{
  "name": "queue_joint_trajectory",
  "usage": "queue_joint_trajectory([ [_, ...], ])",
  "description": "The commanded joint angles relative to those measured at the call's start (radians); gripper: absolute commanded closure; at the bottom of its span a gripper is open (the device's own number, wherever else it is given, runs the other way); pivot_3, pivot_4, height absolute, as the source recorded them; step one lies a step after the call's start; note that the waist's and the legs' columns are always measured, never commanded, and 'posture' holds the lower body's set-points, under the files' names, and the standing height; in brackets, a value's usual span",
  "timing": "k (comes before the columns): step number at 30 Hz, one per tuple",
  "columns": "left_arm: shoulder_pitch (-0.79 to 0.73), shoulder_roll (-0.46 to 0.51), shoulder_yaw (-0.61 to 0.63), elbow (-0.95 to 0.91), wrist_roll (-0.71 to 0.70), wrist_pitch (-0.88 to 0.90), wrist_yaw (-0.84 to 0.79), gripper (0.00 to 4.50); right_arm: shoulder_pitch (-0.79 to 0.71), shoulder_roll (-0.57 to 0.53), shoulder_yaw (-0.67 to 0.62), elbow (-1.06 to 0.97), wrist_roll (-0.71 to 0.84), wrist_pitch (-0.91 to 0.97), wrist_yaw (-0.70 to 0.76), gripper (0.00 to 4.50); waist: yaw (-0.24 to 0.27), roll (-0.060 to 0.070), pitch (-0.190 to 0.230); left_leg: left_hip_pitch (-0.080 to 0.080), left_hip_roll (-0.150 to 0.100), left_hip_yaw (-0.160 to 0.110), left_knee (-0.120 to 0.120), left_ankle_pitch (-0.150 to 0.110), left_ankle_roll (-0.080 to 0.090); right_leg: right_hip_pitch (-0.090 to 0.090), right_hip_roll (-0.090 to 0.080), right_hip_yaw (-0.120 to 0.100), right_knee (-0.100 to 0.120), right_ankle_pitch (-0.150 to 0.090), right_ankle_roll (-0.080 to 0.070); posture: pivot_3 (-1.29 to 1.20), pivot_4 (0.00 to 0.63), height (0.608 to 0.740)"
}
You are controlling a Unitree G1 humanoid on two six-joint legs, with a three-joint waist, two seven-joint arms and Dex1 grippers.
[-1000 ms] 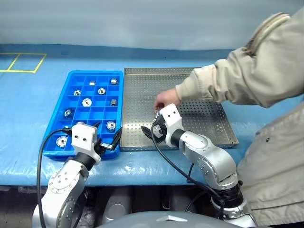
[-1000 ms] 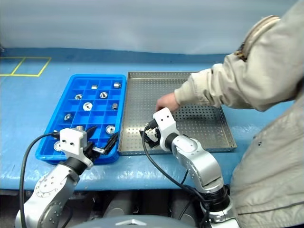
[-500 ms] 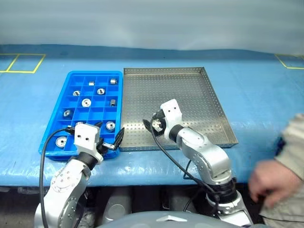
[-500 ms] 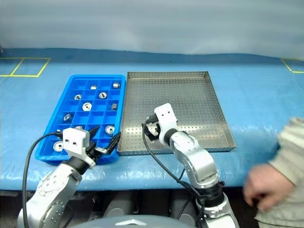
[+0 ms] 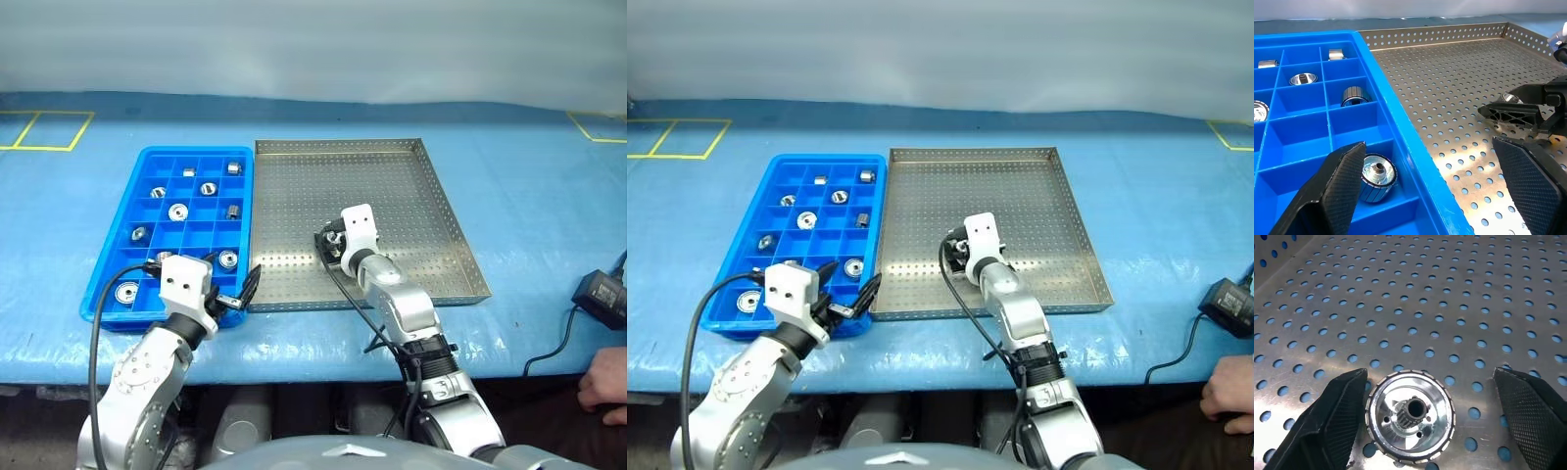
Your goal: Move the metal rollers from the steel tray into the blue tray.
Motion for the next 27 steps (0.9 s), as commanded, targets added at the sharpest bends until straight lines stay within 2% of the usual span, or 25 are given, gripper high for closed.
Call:
queue_joint_trajectory([
  [1, 0.005, -0.005, -0.003, -0.038, 0.003, -0.015, 0.009, 0.00, 0.029, 0.014, 0.012, -0.005, -0.004, -0.018, 0.014, 1.25, 0.000, 0.000, 0.000, 0.000, 0.000, 0.000, 0.000, 0.000, 0.000, 0.000, 0.000, 0.000, 0.000, 0.000, 0.000, 0.24, 0.150, 0.740],
  [5, 0.016, -0.012, -0.006, -0.046, 0.007, -0.018, 0.023, 0.00, 0.045, 0.028, 0.038, -0.043, -0.007, -0.012, 0.036, 2.63, 0.001, 0.000, 0.000, 0.002, 0.000, 0.000, 0.000, 0.000, 0.000, 0.001, 0.000, 0.001, 0.000, 0.000, 0.000, 0.26, 0.150, 0.740],
  [6, 0.019, -0.014, -0.006, -0.048, 0.011, -0.020, 0.030, 0.00, 0.042, 0.033, 0.040, -0.057, -0.003, -0.006, 0.044, 2.74, 0.001, 0.000, 0.000, 0.002, 0.000, 0.000, 0.000, 0.000, 0.000, 0.002, 0.000, 0.001, 0.000, 0.000, 0.000, 0.27, 0.150, 0.740],
  [12, 0.040, -0.081, 0.041, -0.072, 0.065, -0.069, 0.130, 0.00, -0.085, 0.046, 0.085, -0.143, 0.000, 0.057, 0.107, 2.73, 0.007, 0.000, 0.001, 0.002, 0.001, 0.001, 0.000, 0.000, 0.000, 0.001, 0.000, 0.001, 0.001, 0.000, 0.000, 0.34, 0.150, 0.740],
  [17, 0.107, -0.119, 0.100, -0.115, 0.103, -0.103, 0.186, 0.00, -0.238, 0.081, 0.129, -0.102, 0.001, 0.074, 0.159, 2.73, 0.032, 0.000, 0.001, 0.002, 0.000, 0.000, -0.002, 0.000, 0.000, 0.000, 0.001, 0.000, 0.002, -0.001, 0.000, 0.45, 0.150, 0.740],
  [25, 0.253, -0.180, 0.097, -0.177, 0.155, -0.152, 0.232, 0.00, -0.345, 0.163, 0.178, 0.069, -0.003, 0.000, 0.220, 2.73, 0.124, 0.000, 0.001, -0.001, 0.000, -0.002, -0.004, 0.000, 0.000, -0.001, 0.000, -0.002, -0.001, 0.001, 0.003, 0.58, 0.150, 0.740],
  [27, 0.276, -0.192, 0.094, -0.185, 0.162, -0.163, 0.235, 0.00, -0.358, 0.177, 0.181, 0.118, -0.002, -0.025, 0.229, 2.73, 0.154, 0.000, 0.001, -0.002, 0.000, -0.002, -0.004, 0.000, -0.001, -0.002, 0.000, -0.003, -0.002, -0.002, 0.000, 0.59, 0.150, 0.740],
])
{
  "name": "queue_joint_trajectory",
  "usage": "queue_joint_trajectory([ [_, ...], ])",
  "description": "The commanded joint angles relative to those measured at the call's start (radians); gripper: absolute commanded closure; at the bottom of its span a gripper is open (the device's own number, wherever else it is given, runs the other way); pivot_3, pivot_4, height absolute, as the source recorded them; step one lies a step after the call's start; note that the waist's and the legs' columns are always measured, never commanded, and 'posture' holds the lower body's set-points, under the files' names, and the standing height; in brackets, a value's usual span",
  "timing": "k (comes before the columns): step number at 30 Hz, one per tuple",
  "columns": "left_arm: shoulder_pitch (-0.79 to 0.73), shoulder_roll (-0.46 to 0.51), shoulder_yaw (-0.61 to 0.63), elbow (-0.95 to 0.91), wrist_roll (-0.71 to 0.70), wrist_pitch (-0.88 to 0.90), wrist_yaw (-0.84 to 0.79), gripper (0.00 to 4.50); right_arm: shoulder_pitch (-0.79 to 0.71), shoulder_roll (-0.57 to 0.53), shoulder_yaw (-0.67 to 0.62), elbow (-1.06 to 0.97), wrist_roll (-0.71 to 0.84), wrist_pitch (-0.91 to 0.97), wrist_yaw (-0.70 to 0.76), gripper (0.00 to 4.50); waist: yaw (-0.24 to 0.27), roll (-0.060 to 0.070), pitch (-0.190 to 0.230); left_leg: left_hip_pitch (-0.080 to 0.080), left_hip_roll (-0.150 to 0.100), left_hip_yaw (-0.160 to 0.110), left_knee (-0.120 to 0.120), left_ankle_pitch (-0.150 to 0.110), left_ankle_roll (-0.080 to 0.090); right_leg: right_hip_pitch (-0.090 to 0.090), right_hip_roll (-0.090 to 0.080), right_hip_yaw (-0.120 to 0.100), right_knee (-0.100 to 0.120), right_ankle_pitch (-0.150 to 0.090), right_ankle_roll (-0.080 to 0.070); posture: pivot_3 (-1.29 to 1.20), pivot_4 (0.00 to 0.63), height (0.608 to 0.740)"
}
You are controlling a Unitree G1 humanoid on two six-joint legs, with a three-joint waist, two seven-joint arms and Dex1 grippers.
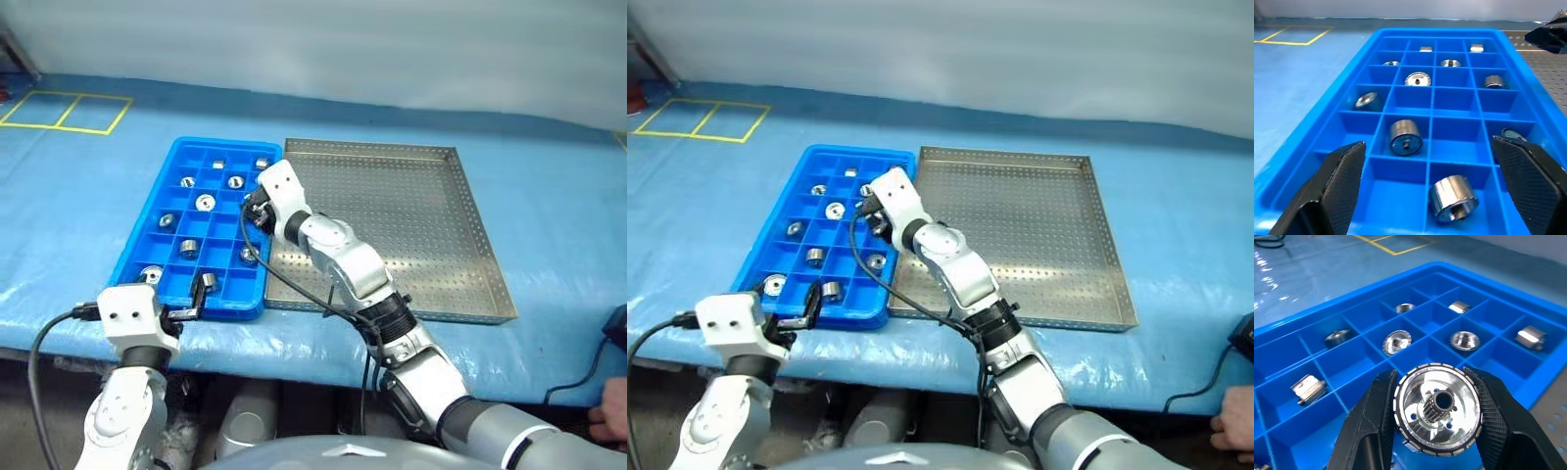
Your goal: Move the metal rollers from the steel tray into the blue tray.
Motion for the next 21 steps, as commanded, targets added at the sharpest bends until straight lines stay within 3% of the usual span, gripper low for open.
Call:
queue_joint_trajectory([
  [1, 0.030, -0.016, -0.005, -0.060, 0.020, -0.040, 0.011, 0.00, -0.054, 0.047, 0.000, 0.058, 0.004, -0.067, 0.021, 2.73, 0.030, 0.000, 0.000, -0.001, 0.000, 0.000, 0.000, 0.000, 0.000, -0.001, 0.000, 0.000, 0.000, 0.000, 0.000, 0.59, 0.150, 0.740],
  [8, 0.003, -0.013, -0.026, -0.036, 0.030, -0.045, -0.001, 0.00, -0.072, 0.040, -0.014, 0.181, -0.005, -0.131, 0.029, 2.73, 0.112, 0.000, 0.000, -0.001, -0.001, 0.000, 0.001, 0.000, 0.000, -0.001, 0.001, -0.002, 0.000, 0.000, 0.000, 0.56, 0.150, 0.740],
  [14, -0.038, 0.004, -0.035, -0.014, 0.026, -0.035, -0.027, 0.00, -0.100, 0.024, -0.060, 0.268, 0.003, -0.162, 0.033, 2.73, 0.145, 0.000, 0.000, -0.003, -0.002, 0.002, 0.001, 0.000, -0.001, -0.003, 0.002, -0.003, 0.000, 0.000, 0.000, 0.51, 0.150, 0.740],
  [15, -0.043, 0.007, -0.034, -0.011, 0.024, -0.035, -0.033, 0.00, -0.104, 0.023, -0.067, 0.281, 0.003, -0.169, 0.029, 2.02, 0.146, 0.000, 0.000, -0.003, -0.002, 0.002, 0.001, 0.000, -0.001, -0.003, 0.002, -0.003, 0.000, 0.000, 0.000, 0.51, 0.150, 0.740],
  [16, -0.046, 0.009, -0.033, -0.009, 0.022, -0.034, -0.037, 0.00, -0.108, 0.023, -0.072, 0.291, 0.002, -0.175, 0.027, 1.86, 0.147, 0.000, 0.000, -0.003, -0.002, 0.002, 0.001, 0.000, -0.001, -0.003, 0.002, -0.003, 0.000, 0.000, 0.000, 0.50, 0.150, 0.740],
  [21, -0.072, 0.018, -0.029, 0.007, 0.012, -0.028, -0.054, 0.00, -0.097, 0.017, -0.088, 0.240, 0.002, -0.169, 0.020, 0.16, 0.146, 0.000, 0.000, -0.004, -0.002, 0.002, 0.001, 0.000, -0.002, -0.003, 0.002, -0.007, 0.000, 0.000, 0.001, 0.47, 0.150, 0.740],
])
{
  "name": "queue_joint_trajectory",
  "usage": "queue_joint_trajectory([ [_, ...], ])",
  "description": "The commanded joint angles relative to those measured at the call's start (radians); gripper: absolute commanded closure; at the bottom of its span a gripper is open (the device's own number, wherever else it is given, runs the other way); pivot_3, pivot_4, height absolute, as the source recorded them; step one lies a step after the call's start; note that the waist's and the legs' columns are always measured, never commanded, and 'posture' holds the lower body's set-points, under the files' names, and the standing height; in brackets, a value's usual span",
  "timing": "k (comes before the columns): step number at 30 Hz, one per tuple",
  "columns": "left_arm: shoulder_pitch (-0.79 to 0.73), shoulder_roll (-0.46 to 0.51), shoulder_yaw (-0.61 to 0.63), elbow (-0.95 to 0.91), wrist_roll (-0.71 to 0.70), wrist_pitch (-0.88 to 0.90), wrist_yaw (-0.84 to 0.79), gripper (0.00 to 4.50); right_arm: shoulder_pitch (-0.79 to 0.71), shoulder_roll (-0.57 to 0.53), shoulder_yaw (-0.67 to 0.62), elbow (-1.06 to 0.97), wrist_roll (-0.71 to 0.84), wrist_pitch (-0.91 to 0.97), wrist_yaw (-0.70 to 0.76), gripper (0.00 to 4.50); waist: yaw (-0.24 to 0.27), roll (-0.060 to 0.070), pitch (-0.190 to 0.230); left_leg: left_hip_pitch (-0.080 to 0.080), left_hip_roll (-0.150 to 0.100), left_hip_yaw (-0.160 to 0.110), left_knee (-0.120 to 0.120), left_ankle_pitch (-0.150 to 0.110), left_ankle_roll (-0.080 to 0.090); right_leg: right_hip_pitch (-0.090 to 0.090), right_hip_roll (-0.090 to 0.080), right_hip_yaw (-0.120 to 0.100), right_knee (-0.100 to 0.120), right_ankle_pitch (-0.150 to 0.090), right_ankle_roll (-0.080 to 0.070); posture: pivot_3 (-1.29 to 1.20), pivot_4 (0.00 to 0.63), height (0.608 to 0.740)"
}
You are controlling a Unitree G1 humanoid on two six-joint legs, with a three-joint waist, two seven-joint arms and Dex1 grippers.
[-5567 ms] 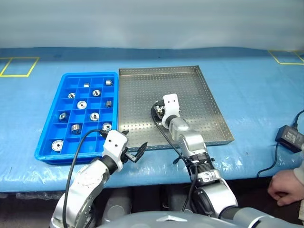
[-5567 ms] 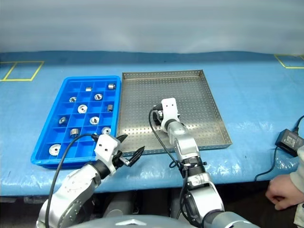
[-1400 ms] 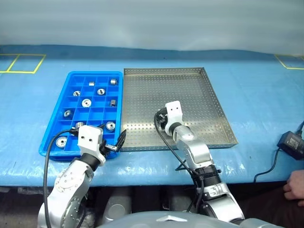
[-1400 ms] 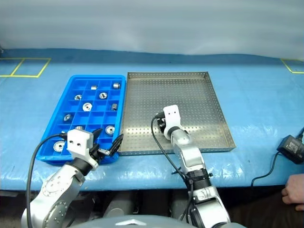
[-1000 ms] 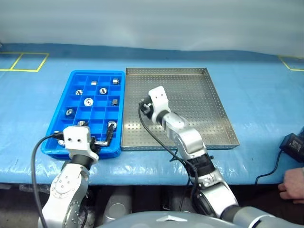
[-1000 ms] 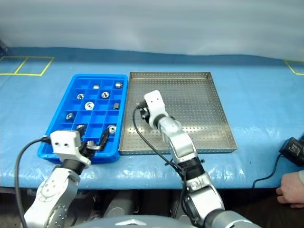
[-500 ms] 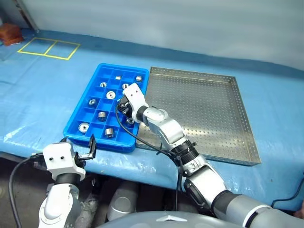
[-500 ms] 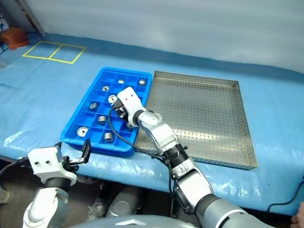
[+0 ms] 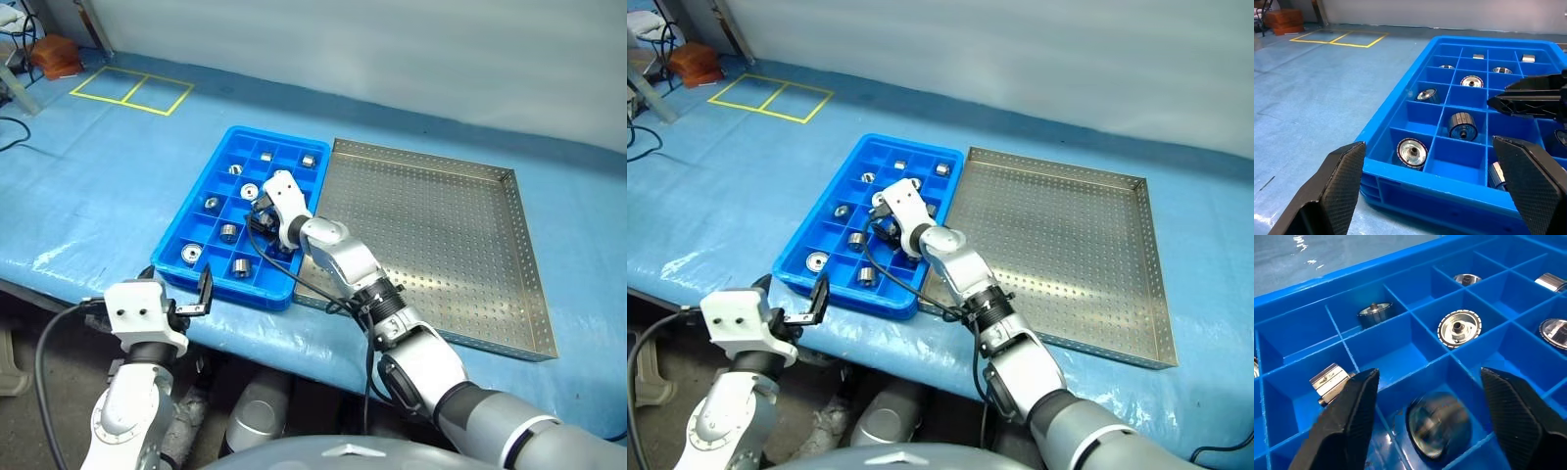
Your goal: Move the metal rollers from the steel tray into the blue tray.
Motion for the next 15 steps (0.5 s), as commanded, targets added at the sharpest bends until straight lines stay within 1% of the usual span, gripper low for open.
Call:
queue_joint_trajectory([
  [1, -0.019, 0.010, 0.010, -0.005, -0.011, -0.005, -0.018, 0.00, -0.007, 0.018, -0.016, -0.083, 0.008, -0.005, 0.002, 0.03, -0.002, 0.000, 0.000, 0.000, 0.000, 0.000, 0.000, 0.000, 0.000, 0.000, 0.000, -0.001, 0.000, 0.000, 0.000, 0.46, 0.150, 0.740],
  [6, -0.066, 0.043, 0.010, 0.017, -0.033, 0.015, -0.068, 0.00, 0.087, -0.042, 0.000, -0.348, 0.017, 0.092, 0.032, 0.03, -0.010, 0.000, 0.000, -0.001, 0.001, -0.003, 0.000, 0.000, -0.001, 0.001, 0.000, -0.005, 0.000, 0.000, 0.000, 0.40, 0.150, 0.740],
  [9, -0.128, 0.082, 0.007, 0.044, -0.046, 0.044, -0.103, 0.00, 0.195, -0.126, -0.003, -0.568, 0.038, 0.187, 0.067, 0.03, -0.015, 0.001, 0.000, -0.001, 0.000, -0.005, 0.001, -0.001, -0.002, 0.002, 0.000, -0.006, -0.001, 0.000, 0.000, 0.33, 0.150, 0.740],
  [12, -0.195, 0.115, 0.005, 0.084, -0.055, 0.065, -0.129, 0.00, 0.286, -0.198, -0.010, -0.718, 0.036, 0.262, 0.062, 0.03, -0.044, 0.002, -0.001, -0.001, 0.000, -0.006, 0.003, 0.000, -0.002, 0.003, -0.001, -0.006, -0.001, -0.001, -0.002, 0.26, 0.150, 0.740],
  [15, -0.270, 0.143, -0.005, 0.139, -0.056, 0.077, -0.156, 0.00, 0.373, -0.252, -0.029, -0.834, 0.039, 0.322, 0.047, 0.03, -0.101, 0.002, -0.001, 0.000, 0.000, -0.006, 0.004, 0.000, -0.002, 0.004, 0.000, -0.006, 0.000, -0.002, -0.003, 0.18, 0.150, 0.740],
])
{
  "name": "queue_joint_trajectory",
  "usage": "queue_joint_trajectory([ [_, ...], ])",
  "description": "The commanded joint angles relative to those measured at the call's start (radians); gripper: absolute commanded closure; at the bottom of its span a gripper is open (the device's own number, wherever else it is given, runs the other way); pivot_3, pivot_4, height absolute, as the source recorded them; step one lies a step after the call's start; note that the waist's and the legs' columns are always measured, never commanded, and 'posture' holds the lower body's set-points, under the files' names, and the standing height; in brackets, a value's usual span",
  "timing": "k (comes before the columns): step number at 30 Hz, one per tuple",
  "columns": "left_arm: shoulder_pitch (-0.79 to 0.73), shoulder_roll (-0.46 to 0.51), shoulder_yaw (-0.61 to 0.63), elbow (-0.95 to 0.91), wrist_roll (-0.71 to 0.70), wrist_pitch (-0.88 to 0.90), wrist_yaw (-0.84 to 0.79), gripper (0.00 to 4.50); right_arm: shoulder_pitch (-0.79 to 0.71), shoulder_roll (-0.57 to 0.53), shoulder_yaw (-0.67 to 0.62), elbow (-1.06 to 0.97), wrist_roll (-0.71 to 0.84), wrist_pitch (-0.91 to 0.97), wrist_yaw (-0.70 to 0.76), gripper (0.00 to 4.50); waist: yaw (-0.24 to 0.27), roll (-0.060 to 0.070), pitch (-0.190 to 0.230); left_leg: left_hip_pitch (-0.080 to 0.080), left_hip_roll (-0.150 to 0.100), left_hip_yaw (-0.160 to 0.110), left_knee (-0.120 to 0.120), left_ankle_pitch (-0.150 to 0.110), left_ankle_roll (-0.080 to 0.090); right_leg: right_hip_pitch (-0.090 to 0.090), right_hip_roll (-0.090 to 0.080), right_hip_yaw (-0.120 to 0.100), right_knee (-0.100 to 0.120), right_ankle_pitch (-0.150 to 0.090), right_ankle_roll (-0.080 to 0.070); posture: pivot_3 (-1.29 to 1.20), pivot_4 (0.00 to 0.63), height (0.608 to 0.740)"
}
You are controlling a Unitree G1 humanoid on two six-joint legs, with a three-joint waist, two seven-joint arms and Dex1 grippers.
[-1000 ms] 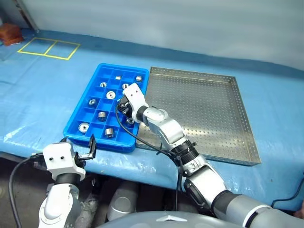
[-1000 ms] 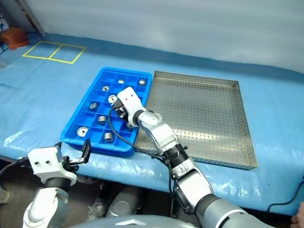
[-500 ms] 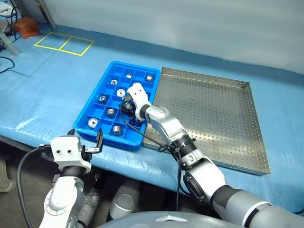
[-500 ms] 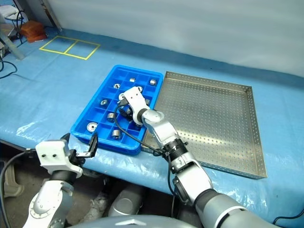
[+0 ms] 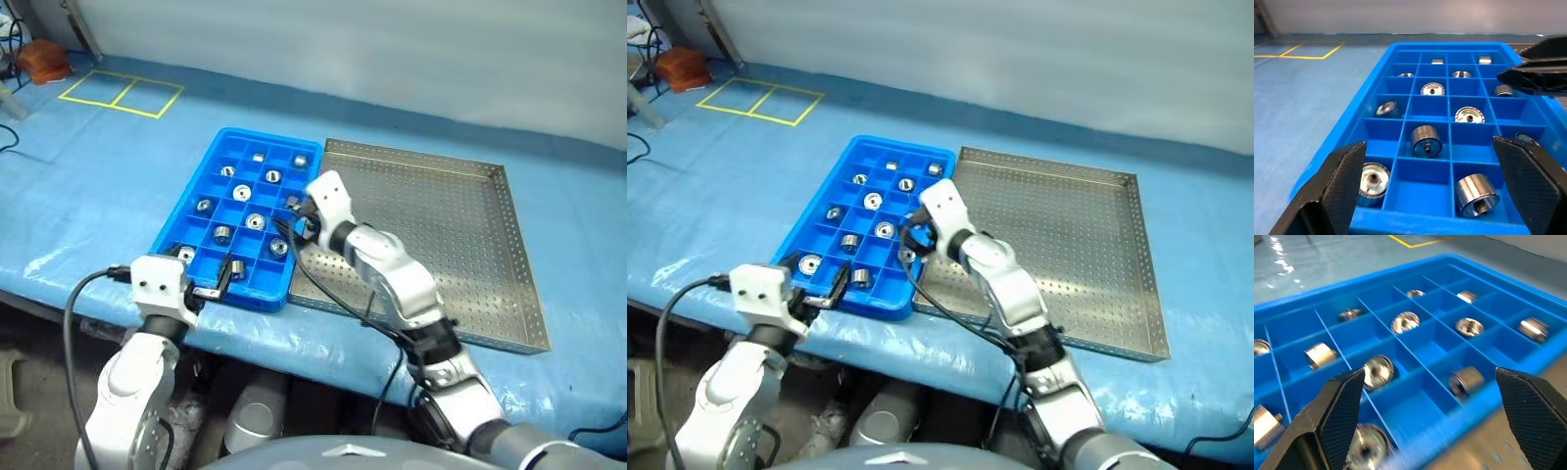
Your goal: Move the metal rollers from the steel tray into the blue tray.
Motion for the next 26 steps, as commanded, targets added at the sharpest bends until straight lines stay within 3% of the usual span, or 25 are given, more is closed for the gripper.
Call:
queue_joint_trajectory([
  [1, -0.077, 0.027, -0.011, 0.044, -0.011, 0.004, -0.038, 0.00, 0.070, -0.034, -0.035, -0.162, 0.012, 0.060, -0.018, 0.03, -0.036, 0.000, 0.000, 0.000, 0.000, 0.000, 0.000, 0.000, 0.000, 0.000, 0.000, 0.000, 0.000, 0.000, 0.000, 0.15, 0.150, 0.740],
  [7, -0.228, 0.063, -0.062, 0.167, 0.001, -0.003, -0.101, 0.00, 0.217, -0.102, -0.061, -0.323, 0.010, 0.135, -0.044, 0.03, -0.184, 0.001, 0.000, 0.001, 0.000, -0.002, 0.000, 0.000, 0.000, 0.001, 0.000, 0.001, 0.001, 0.003, 0.000, 0.04, 0.150, 0.740],
  [11, -0.281, 0.069, -0.088, 0.220, 0.013, -0.008, -0.118, 0.00, 0.271, -0.116, -0.062, -0.379, 0.011, 0.169, -0.063, 0.03, -0.254, 0.000, 0.000, 0.004, 0.000, -0.001, -0.001, 0.000, 0.000, 0.001, 0.000, 0.005, 0.002, 0.006, -0.001, 0.02, 0.150, 0.740],
  [26, -0.276, 0.041, -0.111, 0.237, 0.037, -0.010, -0.091, 0.00, 0.304, -0.131, -0.029, -0.405, 0.014, 0.191, -0.085, 0.03, -0.274, 0.000, 0.000, 0.008, 0.002, 0.005, -0.001, 0.001, 0.003, 0.001, -0.001, 0.017, 0.004, 0.005, 0.007, 0.04, 0.150, 0.740],
])
